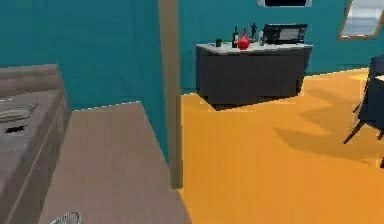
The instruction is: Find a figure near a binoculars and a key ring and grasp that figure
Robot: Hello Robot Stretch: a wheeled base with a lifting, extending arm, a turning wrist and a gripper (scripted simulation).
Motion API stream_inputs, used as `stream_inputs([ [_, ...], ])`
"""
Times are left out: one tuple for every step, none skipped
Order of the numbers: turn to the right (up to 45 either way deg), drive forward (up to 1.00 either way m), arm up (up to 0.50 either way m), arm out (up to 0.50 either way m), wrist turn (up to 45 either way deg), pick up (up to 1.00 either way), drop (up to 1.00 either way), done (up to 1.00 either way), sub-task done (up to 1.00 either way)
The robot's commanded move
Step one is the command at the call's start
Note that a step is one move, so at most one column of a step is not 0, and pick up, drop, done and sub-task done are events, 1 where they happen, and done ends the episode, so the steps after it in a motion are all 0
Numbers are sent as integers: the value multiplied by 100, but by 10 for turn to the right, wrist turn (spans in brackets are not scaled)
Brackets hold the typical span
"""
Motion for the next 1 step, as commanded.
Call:
stream_inputs([
  [450,0,0,0,0,0,0,0,0],
])
